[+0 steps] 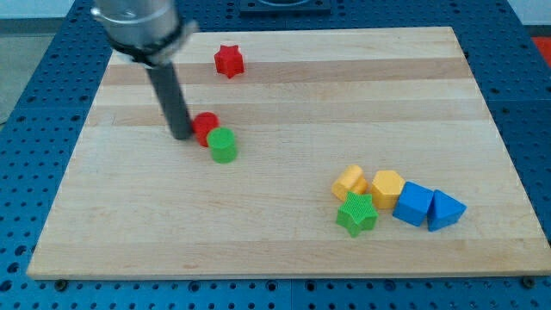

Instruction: Move the green circle diagonally to the top left side of the green star

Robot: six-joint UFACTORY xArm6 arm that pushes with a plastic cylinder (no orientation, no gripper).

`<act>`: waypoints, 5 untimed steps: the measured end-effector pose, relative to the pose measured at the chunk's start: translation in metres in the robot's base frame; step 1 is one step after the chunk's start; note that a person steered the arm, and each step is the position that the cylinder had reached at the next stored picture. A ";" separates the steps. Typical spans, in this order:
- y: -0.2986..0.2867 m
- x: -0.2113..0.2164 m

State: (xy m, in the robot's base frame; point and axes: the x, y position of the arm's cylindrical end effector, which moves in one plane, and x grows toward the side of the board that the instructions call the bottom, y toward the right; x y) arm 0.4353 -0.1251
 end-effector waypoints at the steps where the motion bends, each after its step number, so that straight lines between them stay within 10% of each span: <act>1: 0.047 0.040; 5: 0.066 0.061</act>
State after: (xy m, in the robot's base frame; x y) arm 0.4961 -0.0589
